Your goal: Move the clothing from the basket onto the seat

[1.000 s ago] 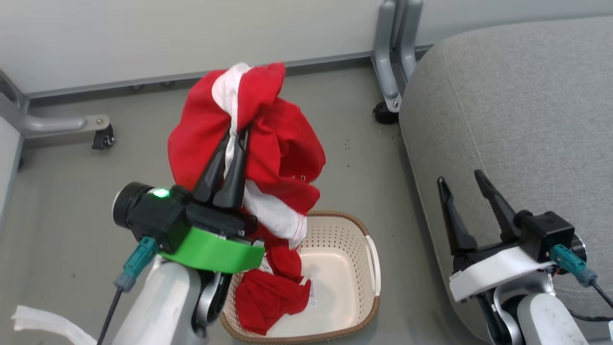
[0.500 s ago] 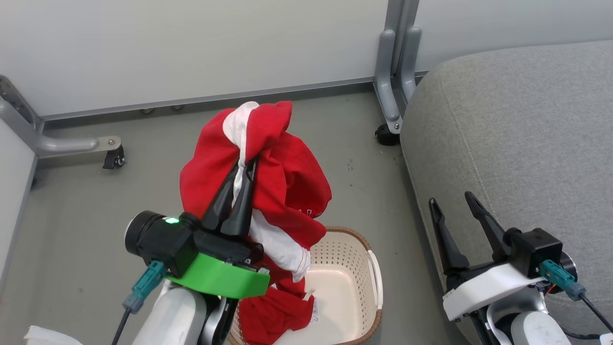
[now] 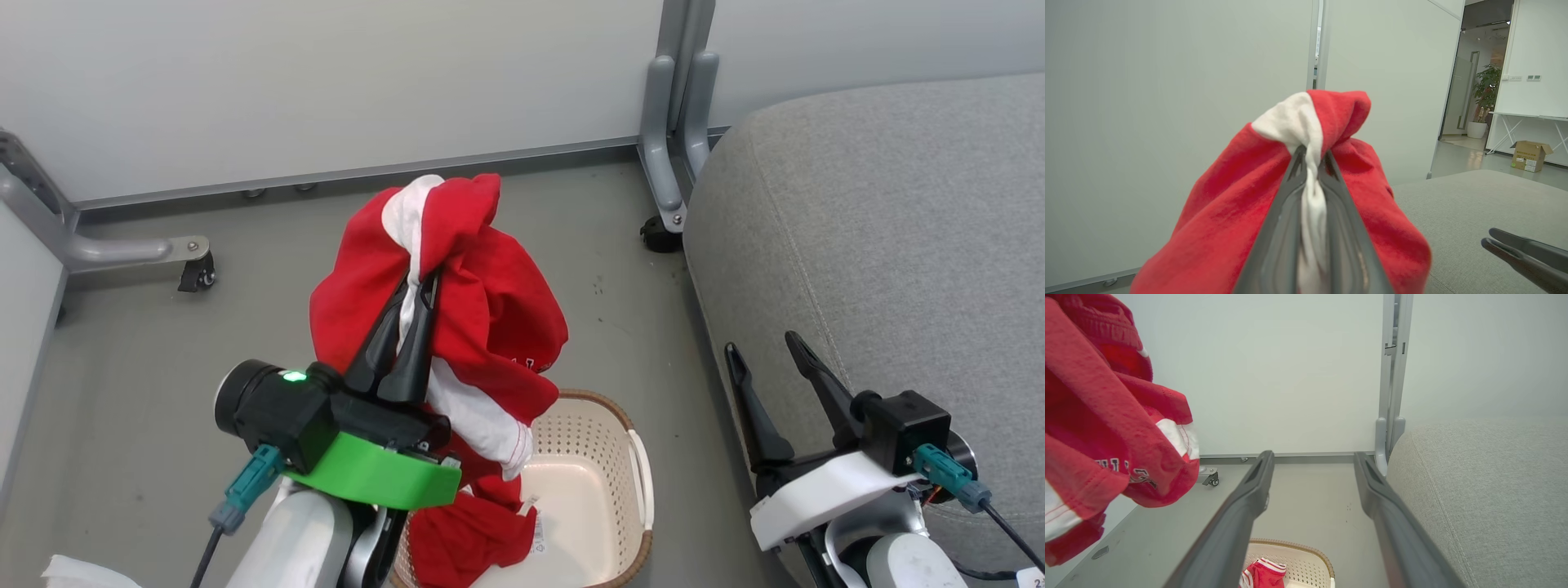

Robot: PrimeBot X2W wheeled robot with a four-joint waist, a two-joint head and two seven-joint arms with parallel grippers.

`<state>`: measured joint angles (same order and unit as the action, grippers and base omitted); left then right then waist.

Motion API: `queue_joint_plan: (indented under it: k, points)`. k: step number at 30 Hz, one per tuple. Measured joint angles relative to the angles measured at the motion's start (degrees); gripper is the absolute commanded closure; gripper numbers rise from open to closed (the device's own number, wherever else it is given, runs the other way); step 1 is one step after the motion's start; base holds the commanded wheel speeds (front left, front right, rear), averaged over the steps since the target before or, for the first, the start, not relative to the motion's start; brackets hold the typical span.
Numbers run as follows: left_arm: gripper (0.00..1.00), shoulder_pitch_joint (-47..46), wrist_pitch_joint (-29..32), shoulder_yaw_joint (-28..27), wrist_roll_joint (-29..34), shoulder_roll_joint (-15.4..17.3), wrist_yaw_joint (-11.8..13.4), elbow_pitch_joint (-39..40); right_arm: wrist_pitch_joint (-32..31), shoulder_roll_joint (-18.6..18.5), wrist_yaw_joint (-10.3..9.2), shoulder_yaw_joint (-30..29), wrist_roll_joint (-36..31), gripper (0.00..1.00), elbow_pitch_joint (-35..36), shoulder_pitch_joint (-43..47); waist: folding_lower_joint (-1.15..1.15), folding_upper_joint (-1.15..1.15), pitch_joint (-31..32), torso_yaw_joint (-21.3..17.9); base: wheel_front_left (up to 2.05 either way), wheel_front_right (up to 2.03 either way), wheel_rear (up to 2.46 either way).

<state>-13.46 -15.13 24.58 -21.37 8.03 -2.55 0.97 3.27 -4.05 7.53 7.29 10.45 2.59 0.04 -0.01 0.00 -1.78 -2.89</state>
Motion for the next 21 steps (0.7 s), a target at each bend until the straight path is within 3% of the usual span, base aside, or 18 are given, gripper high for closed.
queue_joint_plan:
  k: [10, 21]
  points:
    - [1.0, 0.0, 0.0, 0.6, 0.0, 0.0, 0.0, 0.6, -0.5, -0.8, -0.01, 1.5, 0.4, 0.0, 0.6, 0.0, 0.0, 0.0, -0.5, 1.0, 0.0, 0.0, 0.0]
    - [1.0, -1.3, 0.5, 5.0, 0.6, -0.8, -1.5, 1.5, -0.6, -5.6, -0.03, 14.4, 4.1, 0.0, -0.7, -10.3, 0.0, 0.0, -2.5, 2.9, 0.0, 0.0, 0.0]
